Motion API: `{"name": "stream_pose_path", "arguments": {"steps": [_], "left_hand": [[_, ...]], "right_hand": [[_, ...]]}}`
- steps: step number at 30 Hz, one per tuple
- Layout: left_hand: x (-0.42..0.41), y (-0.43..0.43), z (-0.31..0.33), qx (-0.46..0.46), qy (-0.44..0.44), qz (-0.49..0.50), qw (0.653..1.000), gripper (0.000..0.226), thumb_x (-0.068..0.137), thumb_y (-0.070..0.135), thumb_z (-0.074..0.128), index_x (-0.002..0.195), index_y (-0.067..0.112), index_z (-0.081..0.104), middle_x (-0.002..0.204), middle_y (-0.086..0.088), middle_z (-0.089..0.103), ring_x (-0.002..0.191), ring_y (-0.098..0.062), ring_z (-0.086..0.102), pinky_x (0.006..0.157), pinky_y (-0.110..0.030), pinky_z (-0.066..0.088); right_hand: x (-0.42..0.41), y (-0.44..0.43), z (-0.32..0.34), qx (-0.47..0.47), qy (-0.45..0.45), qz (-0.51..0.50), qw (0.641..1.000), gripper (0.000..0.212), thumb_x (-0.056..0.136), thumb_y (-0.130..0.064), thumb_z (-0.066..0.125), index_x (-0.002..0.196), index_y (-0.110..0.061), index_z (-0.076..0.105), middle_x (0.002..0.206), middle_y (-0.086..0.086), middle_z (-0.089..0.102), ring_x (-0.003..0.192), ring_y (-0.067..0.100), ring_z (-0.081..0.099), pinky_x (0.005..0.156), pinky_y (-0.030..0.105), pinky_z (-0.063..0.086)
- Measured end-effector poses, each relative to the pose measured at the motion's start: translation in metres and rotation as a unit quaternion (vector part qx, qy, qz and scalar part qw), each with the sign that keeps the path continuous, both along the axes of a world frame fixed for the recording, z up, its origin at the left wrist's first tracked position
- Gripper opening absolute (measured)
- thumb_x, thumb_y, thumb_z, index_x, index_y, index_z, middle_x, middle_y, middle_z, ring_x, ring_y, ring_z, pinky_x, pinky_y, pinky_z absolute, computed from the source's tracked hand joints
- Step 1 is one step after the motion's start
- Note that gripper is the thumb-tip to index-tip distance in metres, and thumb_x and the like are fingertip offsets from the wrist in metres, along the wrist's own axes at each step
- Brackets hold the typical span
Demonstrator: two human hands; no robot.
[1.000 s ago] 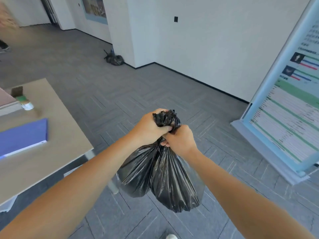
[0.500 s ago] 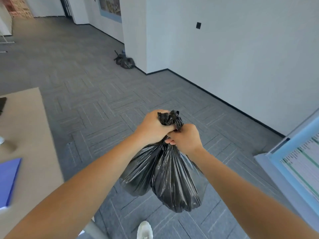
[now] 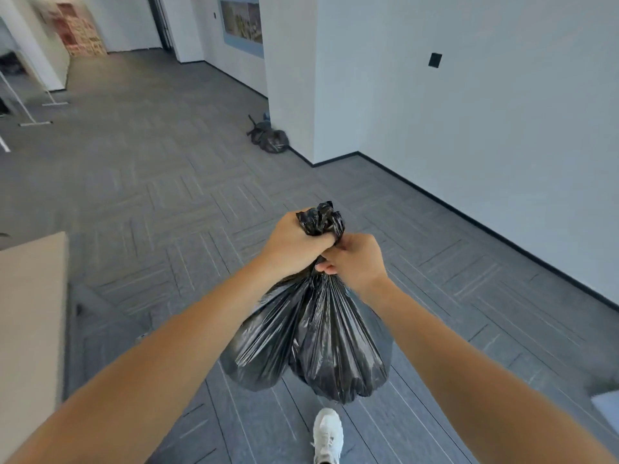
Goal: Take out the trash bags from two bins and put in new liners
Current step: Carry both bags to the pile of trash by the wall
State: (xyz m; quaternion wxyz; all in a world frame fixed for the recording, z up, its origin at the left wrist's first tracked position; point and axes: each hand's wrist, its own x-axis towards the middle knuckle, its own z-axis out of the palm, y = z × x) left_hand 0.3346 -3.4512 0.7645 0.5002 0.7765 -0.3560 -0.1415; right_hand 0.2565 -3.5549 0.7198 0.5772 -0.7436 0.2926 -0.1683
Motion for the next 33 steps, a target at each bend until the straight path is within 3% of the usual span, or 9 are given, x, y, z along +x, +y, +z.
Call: {"name": "stream_pose_path", "arguments": {"steps": [4, 7, 10, 17, 19, 21, 24, 28, 33], "left_hand": [[0.098, -0.060, 0.004, 0.056, 0.009, -0.020, 0.998, 0.026, 0.074, 0.024, 0.082, 0.066, 0.008, 0.063, 0.058, -0.003, 0.063, 0.054, -0.007, 0.055, 0.056, -0.022, 0.042], [0.172, -0.098, 0.008, 0.061, -0.002, 0.009, 0.998, 0.034, 0.078, 0.030, 0.079, 0.063, 0.006, 0.059, 0.050, 0.006, 0.052, 0.048, -0.004, 0.045, 0.049, -0.018, 0.035], [0.240, -0.130, 0.012, 0.046, -0.005, 0.039, 0.998, 0.031, 0.082, 0.028, 0.071, 0.072, 0.001, 0.059, 0.056, -0.003, 0.050, 0.052, -0.007, 0.045, 0.052, -0.022, 0.037], [0.427, -0.217, -0.009, 0.016, 0.029, 0.049, 0.998, 0.022, 0.084, 0.022, 0.065, 0.070, 0.008, 0.057, 0.059, 0.000, 0.056, 0.055, -0.010, 0.051, 0.055, -0.024, 0.040], [0.485, -0.244, -0.011, 0.011, 0.032, 0.049, 0.998, 0.019, 0.083, 0.021, 0.066, 0.072, 0.007, 0.060, 0.063, -0.003, 0.060, 0.056, -0.010, 0.052, 0.055, -0.023, 0.041], [0.543, -0.267, -0.008, 0.011, 0.048, 0.041, 0.998, 0.016, 0.083, 0.018, 0.068, 0.073, 0.007, 0.061, 0.062, -0.006, 0.061, 0.055, -0.011, 0.052, 0.054, -0.024, 0.042], [0.627, -0.298, 0.002, 0.003, 0.072, 0.024, 0.997, 0.014, 0.083, 0.014, 0.070, 0.073, 0.009, 0.062, 0.058, 0.002, 0.060, 0.052, -0.006, 0.056, 0.054, -0.020, 0.046], [0.725, -0.340, 0.004, 0.001, 0.054, 0.024, 0.998, 0.014, 0.077, 0.008, 0.075, 0.080, 0.000, 0.064, 0.069, -0.009, 0.062, 0.060, -0.010, 0.056, 0.060, -0.022, 0.048], [0.856, -0.402, -0.015, -0.011, 0.004, 0.069, 0.998, 0.020, 0.070, -0.004, 0.074, 0.078, 0.014, 0.071, 0.079, -0.008, 0.072, 0.080, -0.025, 0.066, 0.080, -0.043, 0.055]], "right_hand": [[0.104, -0.066, -0.008, 0.031, 0.012, 0.038, 0.999, 0.044, 0.084, -0.003, 0.061, 0.045, -0.023, 0.062, 0.048, -0.001, 0.062, 0.051, 0.020, 0.063, 0.049, 0.037, 0.045], [0.183, -0.105, -0.003, 0.014, 0.021, 0.055, 0.998, 0.049, 0.086, -0.007, 0.061, 0.040, -0.021, 0.052, 0.045, -0.001, 0.057, 0.051, 0.016, 0.062, 0.048, 0.028, 0.033], [0.249, -0.134, 0.007, -0.006, 0.015, 0.058, 0.998, 0.032, 0.089, -0.017, 0.062, 0.058, -0.008, 0.060, 0.055, 0.008, 0.067, 0.063, 0.016, 0.073, 0.052, 0.031, 0.044], [0.427, -0.221, -0.001, -0.015, 0.007, 0.050, 0.999, 0.040, 0.089, -0.015, 0.064, 0.054, -0.033, 0.072, 0.062, 0.003, 0.073, 0.067, 0.024, 0.074, 0.071, 0.046, 0.059], [0.482, -0.248, 0.002, -0.029, 0.022, 0.048, 0.998, 0.043, 0.088, -0.015, 0.064, 0.056, -0.042, 0.072, 0.062, 0.005, 0.073, 0.070, 0.029, 0.074, 0.074, 0.042, 0.058], [0.539, -0.275, 0.008, -0.040, 0.035, 0.048, 0.997, 0.037, 0.089, -0.017, 0.065, 0.058, -0.035, 0.074, 0.061, 0.003, 0.073, 0.067, 0.022, 0.073, 0.072, 0.034, 0.056], [0.624, -0.312, 0.015, -0.047, 0.039, 0.054, 0.997, 0.017, 0.089, -0.025, 0.069, 0.075, -0.020, 0.077, 0.069, 0.003, 0.075, 0.067, 0.016, 0.074, 0.079, 0.041, 0.061], [0.723, -0.358, 0.007, -0.023, 0.045, 0.047, 0.998, 0.021, 0.089, -0.027, 0.069, 0.082, -0.008, 0.074, 0.068, 0.007, 0.075, 0.068, 0.020, 0.075, 0.077, 0.044, 0.059], [0.867, -0.417, -0.015, 0.024, 0.028, 0.050, 0.998, 0.027, 0.092, -0.017, 0.060, 0.089, 0.010, 0.061, 0.076, 0.022, 0.073, 0.065, 0.023, 0.075, 0.072, 0.050, 0.057]]}}
